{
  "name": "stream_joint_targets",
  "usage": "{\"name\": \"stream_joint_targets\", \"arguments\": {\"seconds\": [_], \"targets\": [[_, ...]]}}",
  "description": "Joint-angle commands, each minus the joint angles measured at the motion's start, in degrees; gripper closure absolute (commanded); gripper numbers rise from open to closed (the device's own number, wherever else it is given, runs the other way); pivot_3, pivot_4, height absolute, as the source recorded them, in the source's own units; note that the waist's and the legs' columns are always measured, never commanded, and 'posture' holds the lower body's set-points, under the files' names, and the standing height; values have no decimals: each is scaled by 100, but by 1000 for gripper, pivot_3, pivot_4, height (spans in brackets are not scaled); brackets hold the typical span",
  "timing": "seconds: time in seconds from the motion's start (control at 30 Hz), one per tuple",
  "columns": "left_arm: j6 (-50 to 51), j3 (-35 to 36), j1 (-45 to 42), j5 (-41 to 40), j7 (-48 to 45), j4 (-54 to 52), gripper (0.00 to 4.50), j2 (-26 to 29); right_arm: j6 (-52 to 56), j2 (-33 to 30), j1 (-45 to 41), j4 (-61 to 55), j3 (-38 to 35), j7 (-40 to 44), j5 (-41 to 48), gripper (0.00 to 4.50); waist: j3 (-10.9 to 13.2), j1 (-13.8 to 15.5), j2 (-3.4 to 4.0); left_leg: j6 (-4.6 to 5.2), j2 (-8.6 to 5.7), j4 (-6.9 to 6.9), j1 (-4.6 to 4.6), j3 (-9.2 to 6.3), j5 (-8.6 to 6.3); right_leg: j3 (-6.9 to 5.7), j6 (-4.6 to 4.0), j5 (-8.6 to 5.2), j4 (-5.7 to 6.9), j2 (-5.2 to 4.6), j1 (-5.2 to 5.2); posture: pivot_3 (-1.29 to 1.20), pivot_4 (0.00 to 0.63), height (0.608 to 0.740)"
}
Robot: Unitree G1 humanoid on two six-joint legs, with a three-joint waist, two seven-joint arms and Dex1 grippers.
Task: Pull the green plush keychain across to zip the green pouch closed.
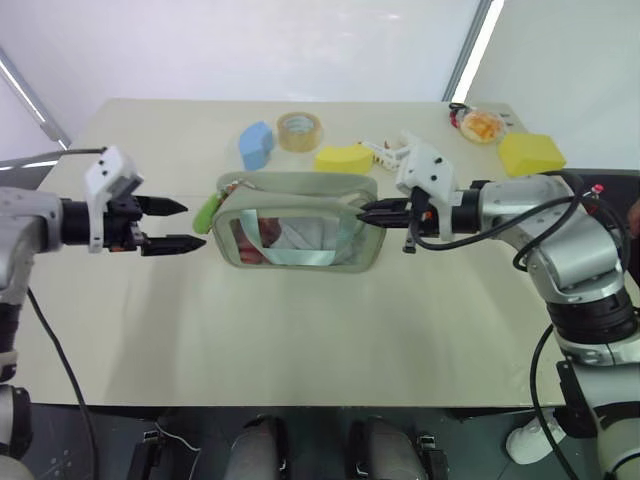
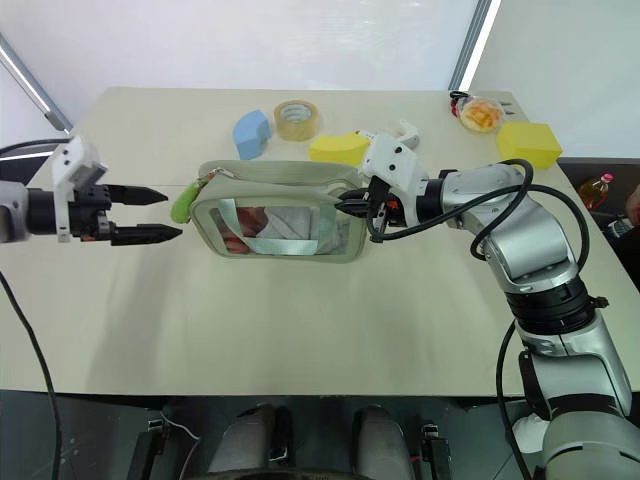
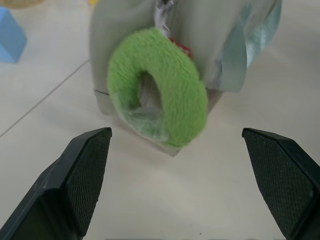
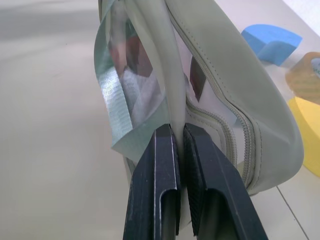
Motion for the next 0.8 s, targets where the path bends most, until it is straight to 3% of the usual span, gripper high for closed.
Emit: {"name": "stream_joint_targets", "arguments": {"seconds": [0.03,0.17,0.37,0.57,0.8], "targets": [[-152,79,-105,37,115,-77,0,-24,-11,63,-104,-141,-52,-38,39,4435,0,-9,0,0,0,0,0,0,0,0,0,0,0,0,0,0,150,740],[-237,42,-281,76,236,136,1359,-230,-2,104,-112,-144,-41,-82,25,4500,0,-5,0,0,0,0,0,1,0,0,0,0,0,0,0,0,150,740],[-252,0,-710,83,26,285,4480,-98,3,84,-66,-162,-51,-137,0,4500,0,1,0,0,-1,0,0,1,0,0,0,0,0,0,0,0,150,740],[-72,-98,-1560,-66,-292,368,4480,-69,-61,75,-17,-138,-37,-191,-63,4500,0,12,0,0,-1,1,-1,1,0,0,0,0,0,0,0,0,150,740],[-227,-675,-2362,192,170,133,4480,-1152,-131,131,-118,-39,3,-233,-134,4500,-1,16,-1,1,-4,4,1,-3,0,-1,1,0,1,0,10,0,150,740]]}}
